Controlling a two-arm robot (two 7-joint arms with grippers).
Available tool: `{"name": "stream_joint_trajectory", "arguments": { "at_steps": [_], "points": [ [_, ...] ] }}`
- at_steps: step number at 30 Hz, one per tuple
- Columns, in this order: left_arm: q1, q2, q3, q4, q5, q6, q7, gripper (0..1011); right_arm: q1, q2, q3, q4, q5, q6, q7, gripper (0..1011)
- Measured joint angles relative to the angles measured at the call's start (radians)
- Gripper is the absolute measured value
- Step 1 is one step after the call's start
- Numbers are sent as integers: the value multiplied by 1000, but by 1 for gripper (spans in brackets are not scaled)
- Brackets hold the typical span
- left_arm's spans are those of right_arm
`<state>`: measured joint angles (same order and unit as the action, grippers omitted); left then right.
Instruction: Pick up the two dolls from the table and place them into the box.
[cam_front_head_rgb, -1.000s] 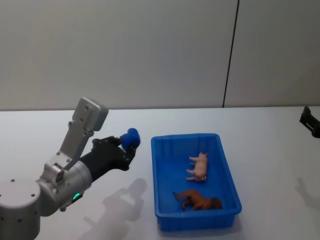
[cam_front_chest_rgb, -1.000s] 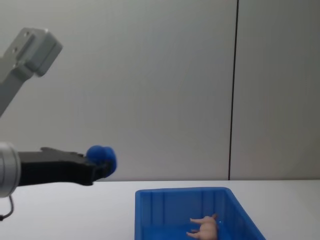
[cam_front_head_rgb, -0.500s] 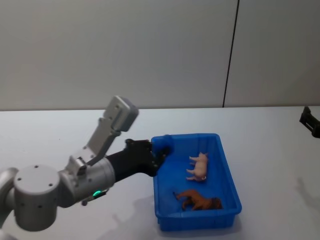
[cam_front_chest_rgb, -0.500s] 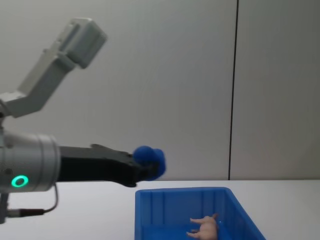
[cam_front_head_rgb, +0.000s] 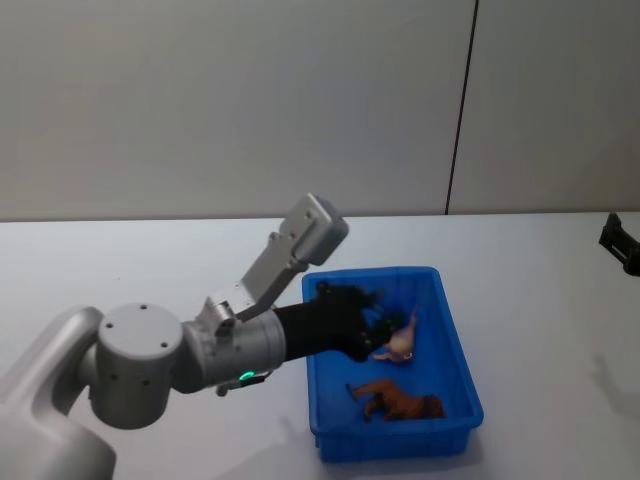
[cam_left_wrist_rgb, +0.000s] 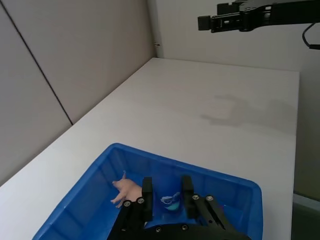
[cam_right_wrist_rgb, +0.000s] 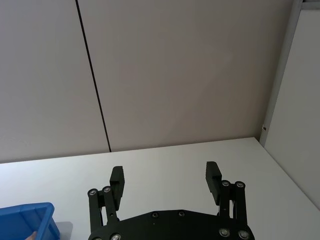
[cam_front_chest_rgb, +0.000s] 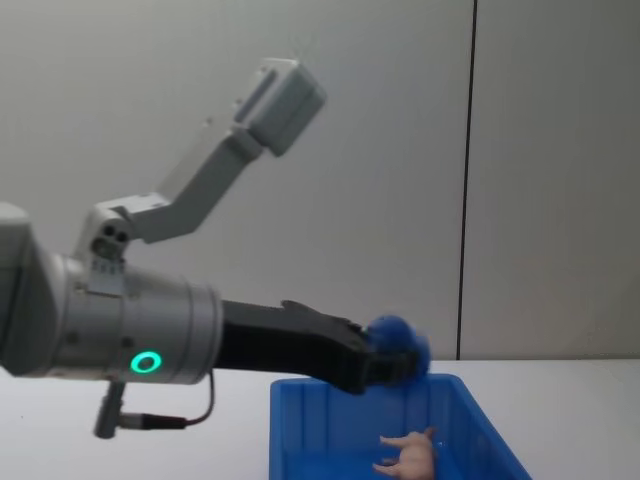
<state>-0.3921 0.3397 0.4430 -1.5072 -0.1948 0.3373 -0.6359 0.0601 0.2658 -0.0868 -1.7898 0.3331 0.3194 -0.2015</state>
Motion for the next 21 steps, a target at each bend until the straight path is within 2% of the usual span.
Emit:
{"name": "stream_joint_trajectory", "arguments": {
  "at_steps": [4, 6, 9, 12, 14, 16, 21],
  "points": [
    [-20, -18, 10, 26, 18, -4, -26, 452, 0, 0, 0, 0, 0, 0, 0, 1001],
    [-27, -25, 14, 35, 24, -6, -36, 487, 0, 0, 0, 0, 0, 0, 0, 1001],
    [-35, -32, 19, 45, 31, -7, -47, 620, 0, 0, 0, 0, 0, 0, 0, 1001],
    [-38, -35, 20, 49, 34, -8, -50, 690, 0, 0, 0, 0, 0, 0, 0, 1001],
    [-38, -35, 21, 48, 35, -9, -46, 773, 0, 0, 0, 0, 0, 0, 0, 1001],
    [-38, -34, 21, 47, 35, -9, -43, 813, 0, 0, 0, 0, 0, 0, 0, 1001],
    [-27, -24, 17, 25, 34, -6, -3, 964, 0, 0, 0, 0, 0, 0, 0, 1001]
  ]
}}
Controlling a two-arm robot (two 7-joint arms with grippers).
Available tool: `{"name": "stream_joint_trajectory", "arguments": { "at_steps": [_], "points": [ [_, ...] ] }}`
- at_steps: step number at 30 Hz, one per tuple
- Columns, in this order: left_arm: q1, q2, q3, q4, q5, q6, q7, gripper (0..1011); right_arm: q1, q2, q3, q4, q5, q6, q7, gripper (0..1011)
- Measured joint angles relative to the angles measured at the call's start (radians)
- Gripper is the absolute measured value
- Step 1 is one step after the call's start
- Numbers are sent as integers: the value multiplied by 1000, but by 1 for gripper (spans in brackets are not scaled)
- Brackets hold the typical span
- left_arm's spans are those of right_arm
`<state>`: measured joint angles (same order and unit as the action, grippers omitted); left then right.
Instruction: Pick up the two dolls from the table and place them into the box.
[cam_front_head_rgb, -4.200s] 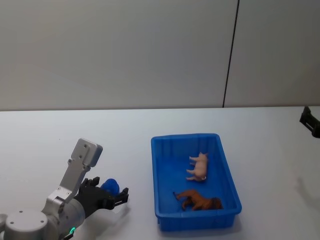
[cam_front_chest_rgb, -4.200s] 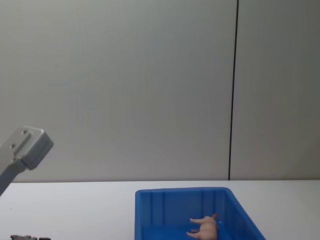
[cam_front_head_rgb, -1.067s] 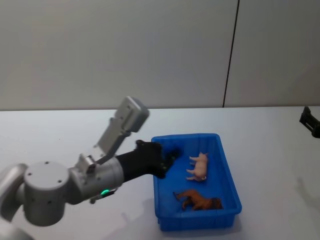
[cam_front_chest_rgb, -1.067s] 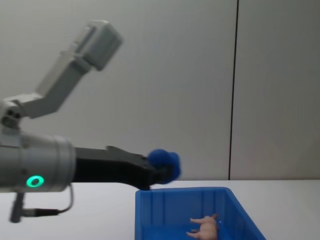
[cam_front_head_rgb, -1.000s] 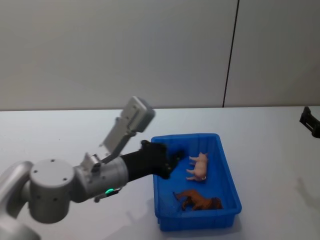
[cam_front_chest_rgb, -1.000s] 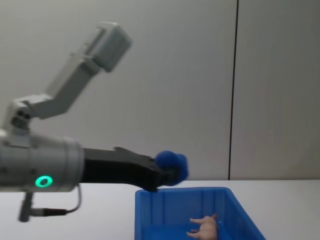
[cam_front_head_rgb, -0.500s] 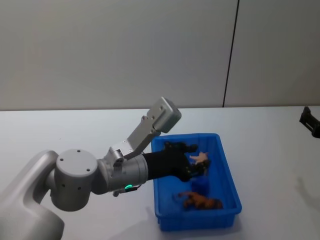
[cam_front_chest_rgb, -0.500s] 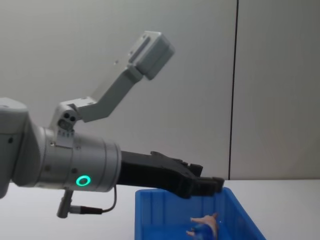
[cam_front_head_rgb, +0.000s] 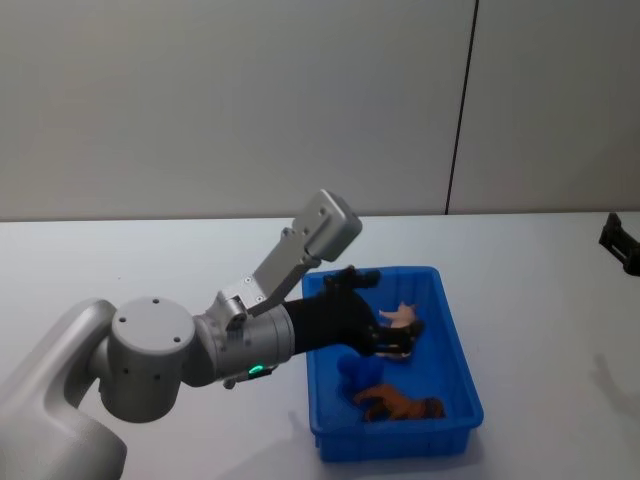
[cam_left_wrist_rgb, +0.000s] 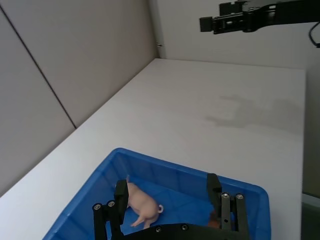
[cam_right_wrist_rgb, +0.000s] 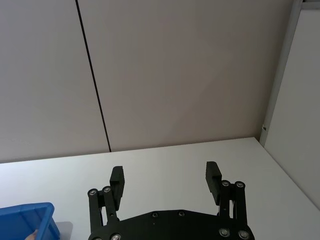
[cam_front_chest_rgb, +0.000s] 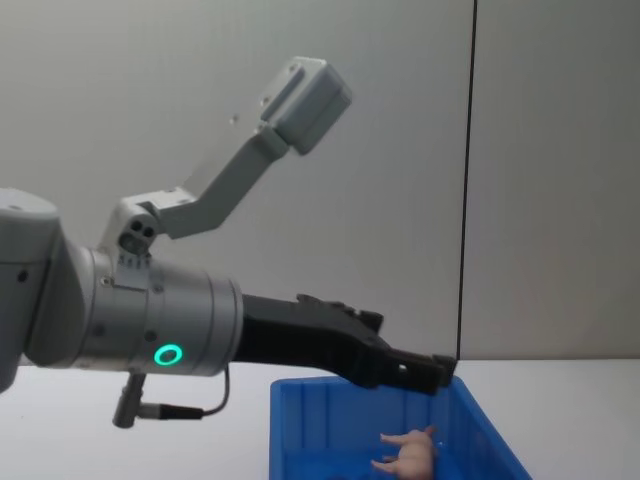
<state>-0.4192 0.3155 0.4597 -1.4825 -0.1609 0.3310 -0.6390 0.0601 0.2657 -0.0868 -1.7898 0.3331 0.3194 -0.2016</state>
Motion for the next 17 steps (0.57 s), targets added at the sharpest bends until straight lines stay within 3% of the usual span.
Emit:
{"name": "stream_joint_trajectory", "arguments": {
  "at_steps": [3, 17],
  "points": [
    [12, 10, -5, -24, -2, 4, 43, 1001, 0, 0, 0, 0, 0, 0, 0, 1001],
    [64, 48, -26, -128, 4, 13, 244, 1001, 0, 0, 0, 0, 0, 0, 0, 1001]
  ]
}}
